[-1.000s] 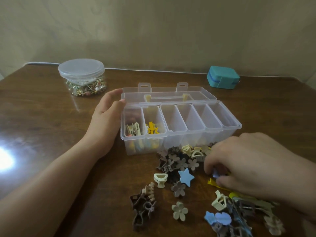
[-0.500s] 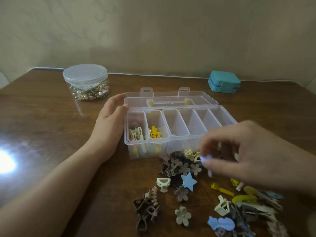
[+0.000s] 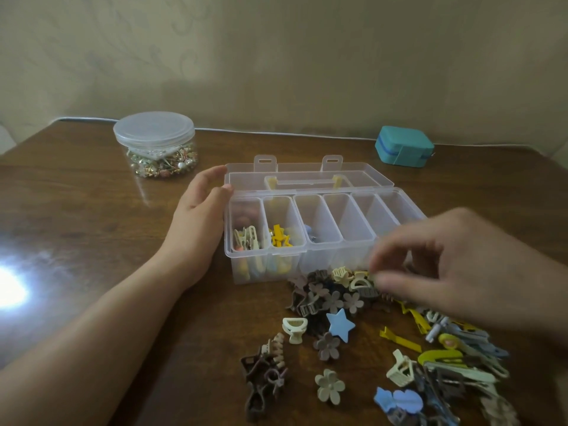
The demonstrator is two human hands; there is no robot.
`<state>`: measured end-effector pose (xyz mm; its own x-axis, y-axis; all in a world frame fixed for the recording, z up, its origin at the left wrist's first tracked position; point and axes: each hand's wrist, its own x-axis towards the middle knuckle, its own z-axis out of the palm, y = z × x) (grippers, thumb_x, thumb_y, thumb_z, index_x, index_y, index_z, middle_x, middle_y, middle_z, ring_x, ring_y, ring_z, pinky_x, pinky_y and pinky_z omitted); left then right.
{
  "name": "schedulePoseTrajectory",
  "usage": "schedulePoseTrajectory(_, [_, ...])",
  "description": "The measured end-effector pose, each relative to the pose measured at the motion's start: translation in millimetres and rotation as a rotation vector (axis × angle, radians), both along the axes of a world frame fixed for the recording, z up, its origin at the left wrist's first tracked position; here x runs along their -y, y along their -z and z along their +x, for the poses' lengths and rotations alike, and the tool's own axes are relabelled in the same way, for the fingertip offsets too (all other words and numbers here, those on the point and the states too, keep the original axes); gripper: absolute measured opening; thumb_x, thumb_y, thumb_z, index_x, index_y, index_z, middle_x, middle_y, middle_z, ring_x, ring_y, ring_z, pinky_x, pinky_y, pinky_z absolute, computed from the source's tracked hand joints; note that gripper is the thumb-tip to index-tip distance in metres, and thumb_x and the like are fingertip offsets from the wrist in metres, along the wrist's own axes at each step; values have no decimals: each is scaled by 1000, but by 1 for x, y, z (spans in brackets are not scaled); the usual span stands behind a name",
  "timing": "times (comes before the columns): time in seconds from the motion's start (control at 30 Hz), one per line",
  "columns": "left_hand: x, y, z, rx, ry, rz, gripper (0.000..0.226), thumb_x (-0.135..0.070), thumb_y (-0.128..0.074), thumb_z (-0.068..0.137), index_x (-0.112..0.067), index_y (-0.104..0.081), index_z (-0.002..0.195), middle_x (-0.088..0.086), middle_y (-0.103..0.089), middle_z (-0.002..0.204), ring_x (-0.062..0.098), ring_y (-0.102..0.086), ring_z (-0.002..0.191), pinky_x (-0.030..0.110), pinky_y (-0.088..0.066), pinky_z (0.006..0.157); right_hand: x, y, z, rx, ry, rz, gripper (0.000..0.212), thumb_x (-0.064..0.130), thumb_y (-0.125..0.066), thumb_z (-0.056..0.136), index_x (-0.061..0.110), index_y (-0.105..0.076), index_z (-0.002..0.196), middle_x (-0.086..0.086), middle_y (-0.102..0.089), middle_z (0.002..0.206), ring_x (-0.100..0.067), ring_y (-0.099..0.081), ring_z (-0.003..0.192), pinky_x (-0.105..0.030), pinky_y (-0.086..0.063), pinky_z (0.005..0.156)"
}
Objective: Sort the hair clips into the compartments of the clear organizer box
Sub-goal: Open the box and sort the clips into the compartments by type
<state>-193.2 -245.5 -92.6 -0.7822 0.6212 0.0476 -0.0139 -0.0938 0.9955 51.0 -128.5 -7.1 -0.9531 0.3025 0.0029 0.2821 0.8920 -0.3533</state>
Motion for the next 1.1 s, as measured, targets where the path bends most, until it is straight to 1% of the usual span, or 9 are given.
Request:
schedulePoseTrajectory(0.07, [0,0,0,6,-1,4,37,-15,-45,103,-22,-52,139,1,-74,109,13,-75,87,30,-58,73,0,2,5,308,-91,128,25,56,-62,82,58,-56,106,36,-59,90,19,-51,85,-12,-43,60])
schedulePoseTrajectory(0.17, [0,1,-1,15,6,14,36,-15,-45,104,-22,-52,138,-5,-77,94,12,-75,83,25,-59,66,6,5,2,454,-124,164,32,57,-59,85,62,-46,113,30,-59,96,7,-53,88,-17,-48,77])
schedulePoseTrajectory(0.37, [0,-1,0,28,1,23,35,-14,-46,103,-22,-53,137,-3,-76,99,12,-75,81,27,-58,68,7,14,1,328,-129,221,14,51,-58,87,43,-55,98,22,-59,82,3,-53,76,-16,-43,66])
schedulePoseTrajectory(0.47, [-1,0,0,22,-5,18,34,-14,-46,103,-23,-53,135,-4,-76,96,11,-75,81,29,-58,70,5,8,-1,195,-120,140,7,53,-60,82,47,-56,81,29,-60,85,10,-55,81,-12,-41,60])
schedulePoseTrajectory(0.6, [-1,3,-2,11,-7,5,36,-16,-46,103,-23,-53,138,0,-75,107,14,-75,87,35,-56,77,9,8,-10,-526,55,-140,9,29,-76,74,33,-68,78,22,-67,79,-3,-63,57,-6,-42,44])
schedulePoseTrajectory(0.67, [-1,4,-3,2,-6,-4,37,-16,-46,103,-23,-52,139,3,-72,116,15,-75,89,35,-56,77,10,17,-18,-662,141,-106,8,28,-77,76,28,-71,81,14,-69,76,-12,-63,52,-13,-45,42])
schedulePoseTrajectory(0.83, [-1,5,-3,2,-1,-1,37,-16,-46,103,-24,-52,139,4,-71,118,15,-75,89,34,-56,76,3,31,-26,-416,117,6,16,40,-66,79,32,-75,90,20,-72,97,-14,-57,43,-16,-49,46])
schedulePoseTrajectory(0.97, [-1,4,-4,1,-13,-9,37,-15,-46,103,-23,-52,138,2,-73,110,13,-75,85,33,-56,73,4,15,-16,-470,104,12,12,33,-68,81,30,-74,90,28,-66,68,-17,-53,41,-19,-44,38])
schedulePoseTrajectory(1.1, [-1,3,-2,-4,3,-19,35,-15,-46,103,-24,-53,136,-1,-74,104,12,-75,83,33,-56,74,4,-15,-1,-372,26,-32,17,35,-68,79,37,-70,96,36,-62,76,-16,-55,50,-11,-39,42])
